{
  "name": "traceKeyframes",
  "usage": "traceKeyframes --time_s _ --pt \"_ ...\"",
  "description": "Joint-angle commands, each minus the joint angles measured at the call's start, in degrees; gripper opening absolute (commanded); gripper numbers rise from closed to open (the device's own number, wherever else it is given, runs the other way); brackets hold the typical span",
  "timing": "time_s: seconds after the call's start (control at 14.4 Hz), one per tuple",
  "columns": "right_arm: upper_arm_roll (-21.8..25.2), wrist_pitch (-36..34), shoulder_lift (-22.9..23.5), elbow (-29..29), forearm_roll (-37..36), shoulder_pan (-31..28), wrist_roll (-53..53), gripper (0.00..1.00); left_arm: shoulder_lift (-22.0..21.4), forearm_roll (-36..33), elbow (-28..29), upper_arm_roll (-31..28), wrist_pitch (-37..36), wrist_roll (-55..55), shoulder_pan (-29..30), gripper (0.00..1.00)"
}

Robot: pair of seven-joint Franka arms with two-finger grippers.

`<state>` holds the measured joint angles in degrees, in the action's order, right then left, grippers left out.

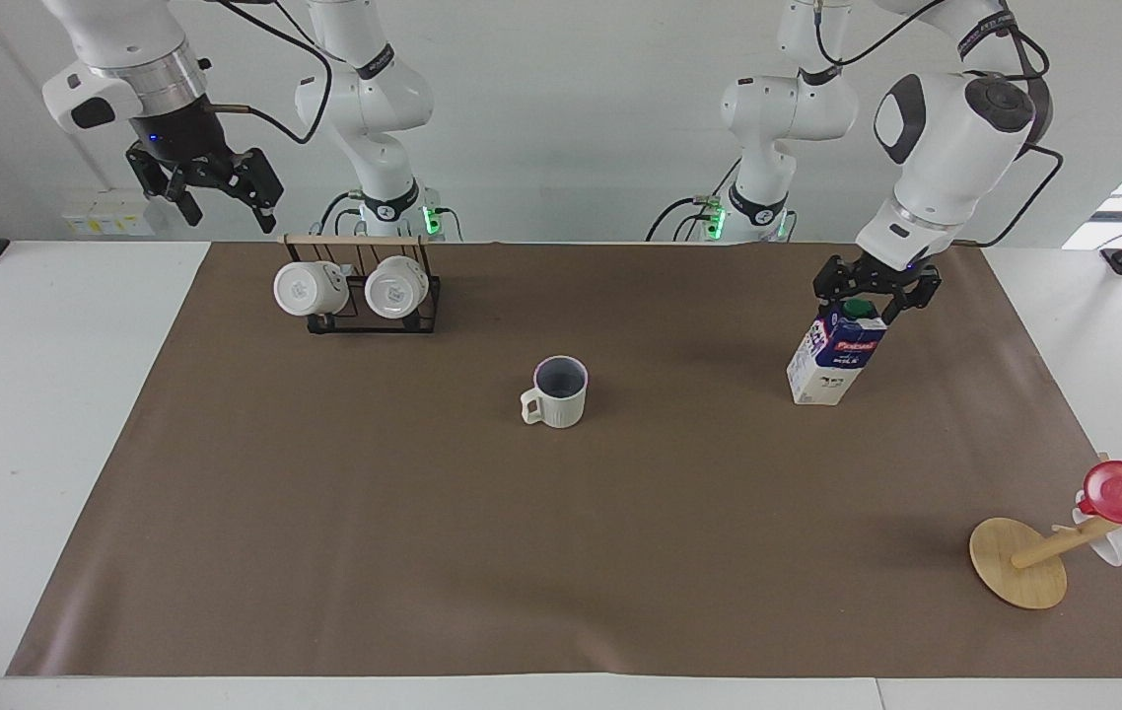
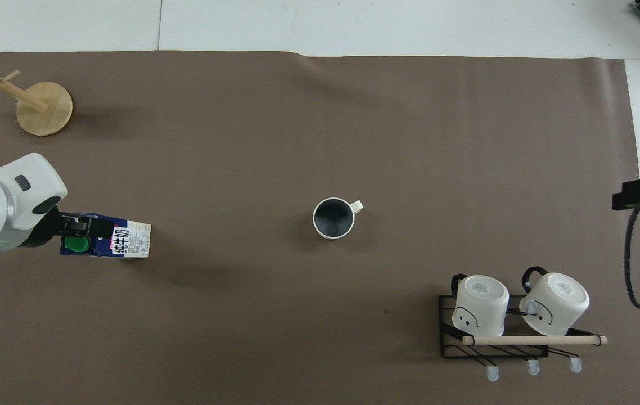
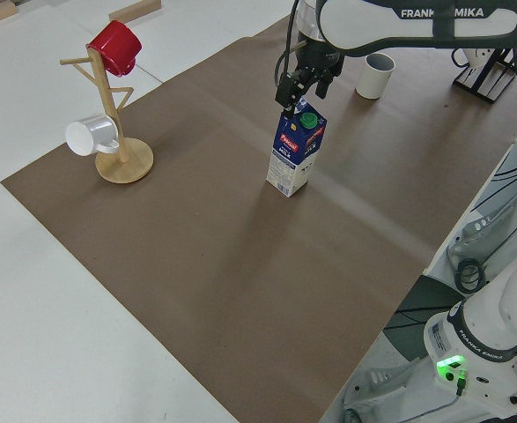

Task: Place cup and milk on table
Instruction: 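Grasp the blue milk carton with the left gripper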

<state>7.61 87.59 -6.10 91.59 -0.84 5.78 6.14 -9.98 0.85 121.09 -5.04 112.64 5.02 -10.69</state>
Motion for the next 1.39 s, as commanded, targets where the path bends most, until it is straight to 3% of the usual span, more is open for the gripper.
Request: traceKeyframes --time_s 0.0,0.14,1.32 --pt "-0.57 -1.61 0.65 -2.28 -2.83 0.28 -1.74 1.0 -1.27 -2.86 1.43 -0.41 0.92 0.52 -1.26 1.0" --pt "-0.84 -3.3 1.0 -4.83 -2.68 0.37 -1.75 1.0 -1.97 -2.87 2.39 -0.5 1.62 1.3 -1.27 1.0" --pt "-0.84 -3.12 0.65 -3.87 -0.91 -0.07 -1.4 1.0 -5.23 -2.96 9.34 -0.76 6.45 4.29 -0.47 1.0"
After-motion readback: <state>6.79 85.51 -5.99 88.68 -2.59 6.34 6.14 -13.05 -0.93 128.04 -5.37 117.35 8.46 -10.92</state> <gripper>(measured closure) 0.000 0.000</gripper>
